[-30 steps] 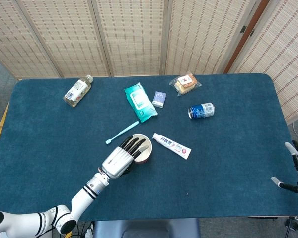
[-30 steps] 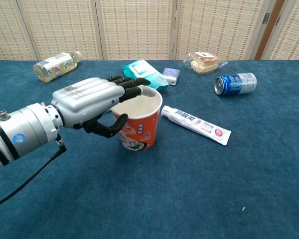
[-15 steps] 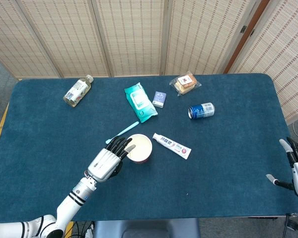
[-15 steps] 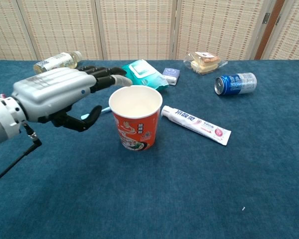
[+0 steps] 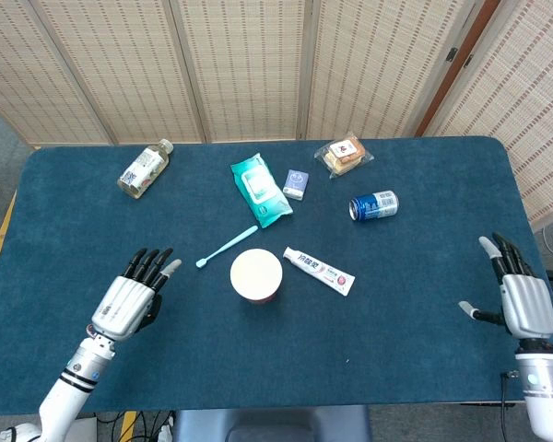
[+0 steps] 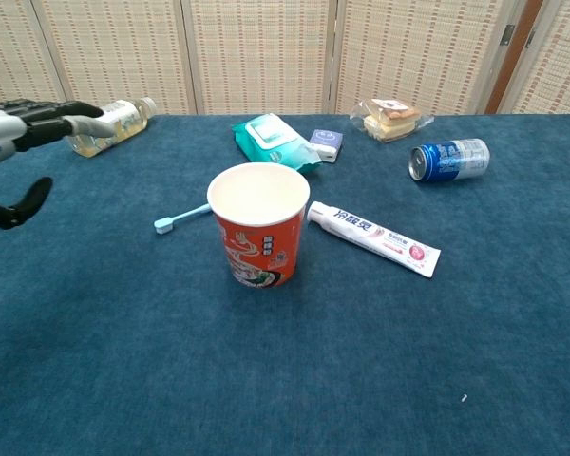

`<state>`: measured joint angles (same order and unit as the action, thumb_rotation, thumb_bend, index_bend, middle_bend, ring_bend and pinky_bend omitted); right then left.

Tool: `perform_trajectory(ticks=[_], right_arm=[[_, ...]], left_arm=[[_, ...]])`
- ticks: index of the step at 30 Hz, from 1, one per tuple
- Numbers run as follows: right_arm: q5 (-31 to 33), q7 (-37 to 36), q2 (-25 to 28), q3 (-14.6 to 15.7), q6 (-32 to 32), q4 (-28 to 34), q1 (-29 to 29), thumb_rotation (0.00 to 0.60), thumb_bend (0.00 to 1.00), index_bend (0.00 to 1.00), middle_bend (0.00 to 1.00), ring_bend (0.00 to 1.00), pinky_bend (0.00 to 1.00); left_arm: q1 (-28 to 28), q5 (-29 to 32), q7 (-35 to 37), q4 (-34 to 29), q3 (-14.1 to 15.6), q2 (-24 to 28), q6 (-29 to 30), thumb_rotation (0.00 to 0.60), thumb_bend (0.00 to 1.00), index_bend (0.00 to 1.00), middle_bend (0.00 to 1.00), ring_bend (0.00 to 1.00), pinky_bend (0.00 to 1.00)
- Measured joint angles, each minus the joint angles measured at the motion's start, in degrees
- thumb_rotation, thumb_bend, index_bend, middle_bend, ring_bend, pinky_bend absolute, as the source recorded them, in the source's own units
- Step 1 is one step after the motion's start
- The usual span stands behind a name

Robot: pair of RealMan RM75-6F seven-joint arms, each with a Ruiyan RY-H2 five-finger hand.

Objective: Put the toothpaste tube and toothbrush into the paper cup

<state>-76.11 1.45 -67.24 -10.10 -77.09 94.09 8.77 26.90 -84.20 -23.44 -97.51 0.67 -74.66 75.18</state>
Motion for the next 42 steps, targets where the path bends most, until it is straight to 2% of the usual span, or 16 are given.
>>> perform_trajectory(ticks=[8, 14, 21, 30, 42], right_arm=[[6.2, 6.6, -7.7, -3.6, 6.5, -1.3, 7.9, 0.6, 0.0, 0.08, 0.0, 0.0, 0.19], [9.1, 10.2, -14.4, -5.7, 10.4, -5.8, 14.0, 0.6, 0.0, 0.07, 0.0, 0.0, 0.19], [11.0, 12.4, -21.2, -7.3, 13.5, -11.7, 19.9, 0.6, 0.0, 0.07, 0.0, 0.0, 0.19], [11.7, 13.3, -27.5, -7.9, 15.9, -17.3, 25.0, 0.6, 0.0, 0.07, 0.0, 0.0, 0.19], [11.9, 11.5, -34.8, -7.0, 18.8, -25.3, 28.9, 0.6, 0.0, 0.07, 0.0, 0.0, 0.19]], left_arm=[[-3.5, -3.6, 4.8, 1.6, 2.0, 5.7, 3.1, 0.6, 0.66, 0.04, 0.0, 0.0, 0.0], [-5.6, -4.9, 8.4, 3.4, 2.4, 8.4, 4.9, 0.6, 0.66, 0.04, 0.0, 0.0, 0.0], [-7.6, -3.0, 12.0, 5.4, 2.0, 9.7, 5.1, 0.6, 0.66, 0.05, 0.0, 0.0, 0.0], [-10.5, -1.5, 14.7, 8.5, 1.8, 10.3, 5.2, 0.6, 0.66, 0.05, 0.0, 0.0, 0.0], [-13.7, -1.5, 16.2, 9.6, 2.0, 11.2, 6.4, 0.6, 0.66, 0.05, 0.0, 0.0, 0.0]])
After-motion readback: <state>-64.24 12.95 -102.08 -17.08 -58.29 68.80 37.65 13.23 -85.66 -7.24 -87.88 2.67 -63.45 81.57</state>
